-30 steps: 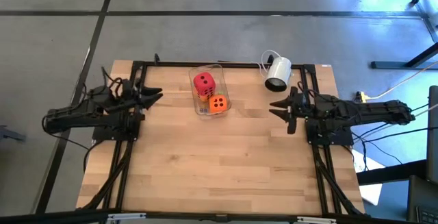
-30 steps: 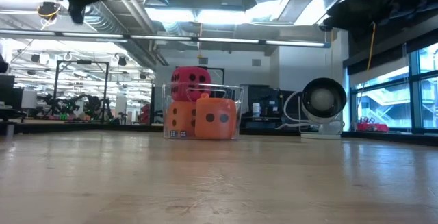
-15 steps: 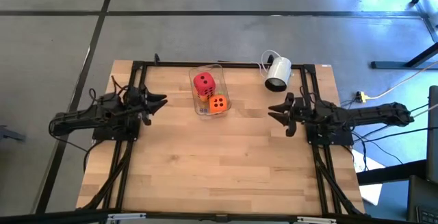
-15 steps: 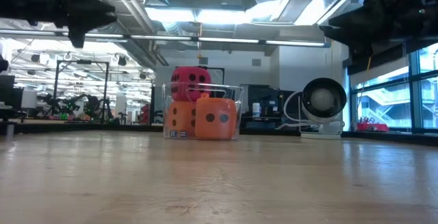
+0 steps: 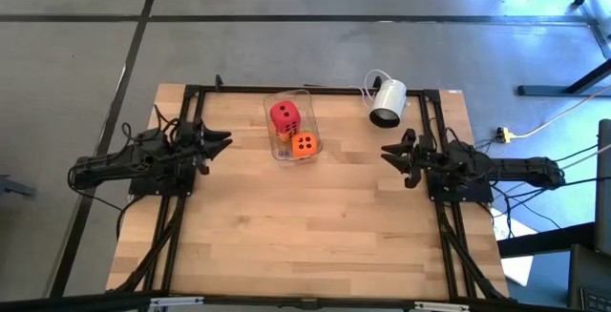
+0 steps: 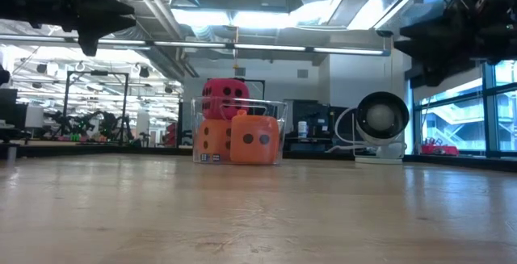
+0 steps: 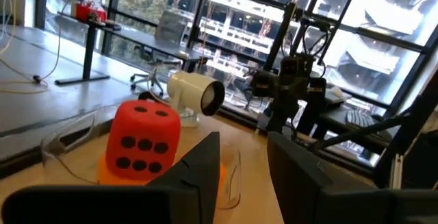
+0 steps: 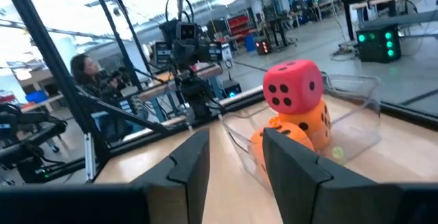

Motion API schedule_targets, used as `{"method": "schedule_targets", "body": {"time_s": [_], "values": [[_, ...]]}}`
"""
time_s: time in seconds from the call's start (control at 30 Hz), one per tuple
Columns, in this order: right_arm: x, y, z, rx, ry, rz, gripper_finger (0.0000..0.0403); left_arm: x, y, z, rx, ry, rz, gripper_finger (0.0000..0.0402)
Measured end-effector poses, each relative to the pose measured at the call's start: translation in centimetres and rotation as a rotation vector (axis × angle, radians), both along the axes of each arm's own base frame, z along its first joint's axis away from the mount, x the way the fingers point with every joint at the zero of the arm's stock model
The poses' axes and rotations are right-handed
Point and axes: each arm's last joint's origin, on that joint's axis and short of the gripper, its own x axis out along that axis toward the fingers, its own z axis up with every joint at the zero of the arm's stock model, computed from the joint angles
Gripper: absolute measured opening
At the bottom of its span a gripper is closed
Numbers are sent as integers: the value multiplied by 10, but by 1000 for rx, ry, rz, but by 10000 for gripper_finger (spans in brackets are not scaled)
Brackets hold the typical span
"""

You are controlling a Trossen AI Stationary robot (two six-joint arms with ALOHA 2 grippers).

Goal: Pick & Place Dice
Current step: Return to Home Position

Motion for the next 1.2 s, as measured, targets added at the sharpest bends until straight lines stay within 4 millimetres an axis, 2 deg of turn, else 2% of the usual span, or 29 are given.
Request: {"method": "schedule_targets", "body": {"time_s": [0.23, 0.37, 0.57, 0.7, 1.03, 1.2], "values": [[-8, 0, -1, 18, -8, -9, 137, 1, 0, -5, -25, 26, -2, 114], [-10, -1, -4, 48, 13, -13, 137, 6, 1, -19, -63, 59, -12, 116], [-10, -1, -4, 52, 14, -24, 137, 15, 2, -41, -79, 12, -33, 115], [-10, -1, -4, 59, 13, -29, 137, 18, 2, -48, -100, 12, -60, 115], [-10, -1, -6, 40, 38, -27, 137, 19, 1, -53, -83, 40, -87, 115], [-10, 0, -6, -46, 54, -6, 137, 20, 1, -54, -80, 41, -101, 115]]}}
